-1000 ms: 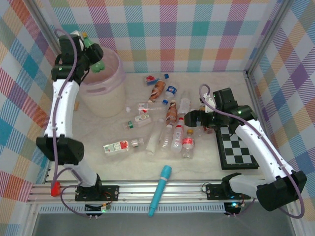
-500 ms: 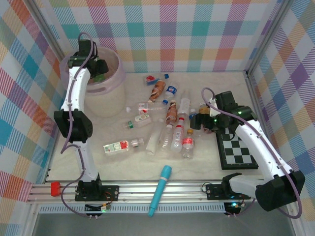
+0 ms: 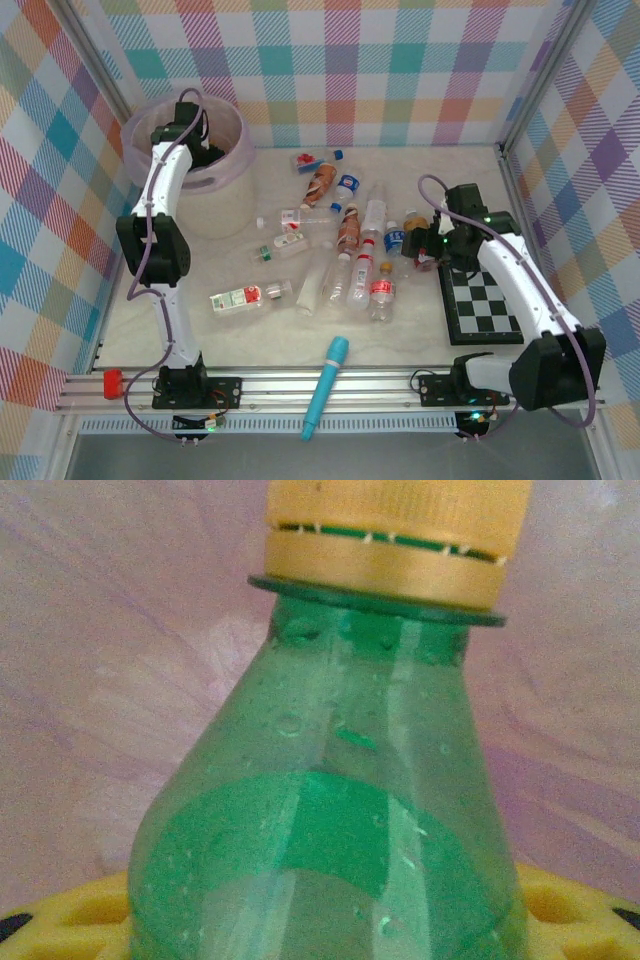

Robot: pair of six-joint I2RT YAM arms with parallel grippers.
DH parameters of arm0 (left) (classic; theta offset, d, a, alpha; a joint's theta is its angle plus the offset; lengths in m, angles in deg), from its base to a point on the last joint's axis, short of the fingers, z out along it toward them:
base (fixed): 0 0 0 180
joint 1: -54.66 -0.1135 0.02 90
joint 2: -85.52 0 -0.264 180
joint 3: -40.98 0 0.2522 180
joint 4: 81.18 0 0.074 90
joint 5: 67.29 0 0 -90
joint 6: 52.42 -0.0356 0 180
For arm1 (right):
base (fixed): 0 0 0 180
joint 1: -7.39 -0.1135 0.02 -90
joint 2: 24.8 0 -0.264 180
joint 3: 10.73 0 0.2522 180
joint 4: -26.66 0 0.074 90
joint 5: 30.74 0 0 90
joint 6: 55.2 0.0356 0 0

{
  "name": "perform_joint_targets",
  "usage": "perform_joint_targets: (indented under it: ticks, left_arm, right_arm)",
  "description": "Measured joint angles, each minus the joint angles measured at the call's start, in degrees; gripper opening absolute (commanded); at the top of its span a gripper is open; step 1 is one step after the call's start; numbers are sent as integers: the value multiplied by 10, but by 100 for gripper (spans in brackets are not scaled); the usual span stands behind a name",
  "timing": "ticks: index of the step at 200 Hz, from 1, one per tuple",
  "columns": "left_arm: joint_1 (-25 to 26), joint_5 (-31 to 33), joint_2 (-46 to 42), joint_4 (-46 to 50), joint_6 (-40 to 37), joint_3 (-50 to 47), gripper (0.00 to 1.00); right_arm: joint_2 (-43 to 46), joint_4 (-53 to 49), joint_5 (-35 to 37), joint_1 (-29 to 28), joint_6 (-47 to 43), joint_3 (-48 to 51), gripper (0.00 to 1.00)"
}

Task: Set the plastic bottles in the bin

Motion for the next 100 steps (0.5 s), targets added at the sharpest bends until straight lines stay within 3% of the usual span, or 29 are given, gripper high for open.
perform_joint_targets:
  ticks: [31,60,100]
  left_arm:
    - [0,-9,0,2,-6,-2,65]
    - [0,-15,0,7,-13,-2,75]
    - [0,-26,-1,9,-20,-2,90]
  right_arm:
    - [-48,26,26,10,-13,0,90]
    - [-97,46,46,16,-39,-1,75]
    - [-151,60,66,20,-61,-22,72]
